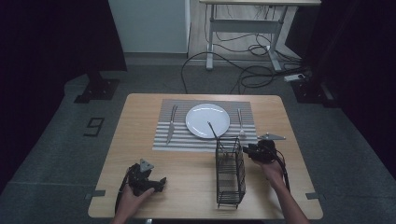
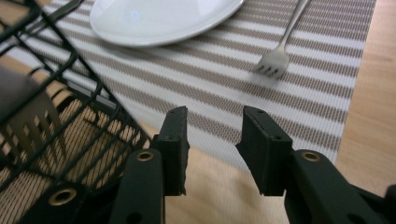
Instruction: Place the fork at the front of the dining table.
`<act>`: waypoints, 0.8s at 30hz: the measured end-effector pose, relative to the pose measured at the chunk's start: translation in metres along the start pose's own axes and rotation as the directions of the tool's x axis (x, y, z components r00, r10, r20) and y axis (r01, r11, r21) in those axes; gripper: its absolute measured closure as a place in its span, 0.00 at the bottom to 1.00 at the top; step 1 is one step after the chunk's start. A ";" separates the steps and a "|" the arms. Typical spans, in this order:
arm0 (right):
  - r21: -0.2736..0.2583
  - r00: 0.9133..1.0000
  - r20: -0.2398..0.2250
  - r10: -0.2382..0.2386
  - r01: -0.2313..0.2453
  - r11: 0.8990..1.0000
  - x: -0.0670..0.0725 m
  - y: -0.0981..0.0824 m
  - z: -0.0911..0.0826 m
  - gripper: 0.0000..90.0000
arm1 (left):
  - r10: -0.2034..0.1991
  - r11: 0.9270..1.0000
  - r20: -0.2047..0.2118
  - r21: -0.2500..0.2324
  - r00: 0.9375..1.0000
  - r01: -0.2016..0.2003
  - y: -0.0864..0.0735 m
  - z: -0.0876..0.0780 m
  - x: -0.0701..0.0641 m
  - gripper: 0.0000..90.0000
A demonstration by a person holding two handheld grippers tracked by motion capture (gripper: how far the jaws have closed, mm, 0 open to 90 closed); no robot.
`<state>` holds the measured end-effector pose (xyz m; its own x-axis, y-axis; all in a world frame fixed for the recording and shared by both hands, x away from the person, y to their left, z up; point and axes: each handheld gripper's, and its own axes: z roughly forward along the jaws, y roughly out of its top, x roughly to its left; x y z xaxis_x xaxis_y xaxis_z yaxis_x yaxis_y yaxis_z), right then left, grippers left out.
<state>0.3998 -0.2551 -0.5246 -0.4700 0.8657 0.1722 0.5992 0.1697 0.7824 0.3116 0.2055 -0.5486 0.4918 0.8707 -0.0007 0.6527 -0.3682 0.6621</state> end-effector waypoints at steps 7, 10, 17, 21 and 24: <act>-0.007 1.000 -0.004 -0.003 0.003 1.000 -0.002 -0.016 -0.013 0.66 | 0.000 1.000 0.000 -0.001 1.000 0.000 0.000 0.000 0.000 0.00; -0.003 1.000 -0.004 -0.010 0.010 1.000 -0.003 -0.021 -0.017 0.66 | 0.000 1.000 0.000 0.000 1.000 0.000 0.000 0.000 0.000 0.00; -0.002 1.000 -0.005 -0.016 0.016 1.000 -0.004 -0.033 -0.026 0.65 | 0.000 1.000 0.000 0.000 1.000 0.000 0.000 0.000 0.000 0.00; 0.002 1.000 -0.005 -0.021 0.021 1.000 -0.005 -0.038 -0.031 0.65 | 0.000 1.000 0.000 0.000 1.000 0.000 0.000 0.000 0.000 0.00; 0.004 1.000 -0.002 -0.022 0.022 1.000 -0.005 -0.043 -0.035 0.65 | 0.000 1.000 0.000 -0.001 1.000 0.000 0.000 0.000 0.000 0.00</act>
<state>0.3534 -0.2831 -0.5380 -0.4848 0.8606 0.1561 0.5909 0.1908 0.7838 0.3116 0.2054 -0.5486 0.4916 0.8708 -0.0009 0.6526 -0.3677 0.6626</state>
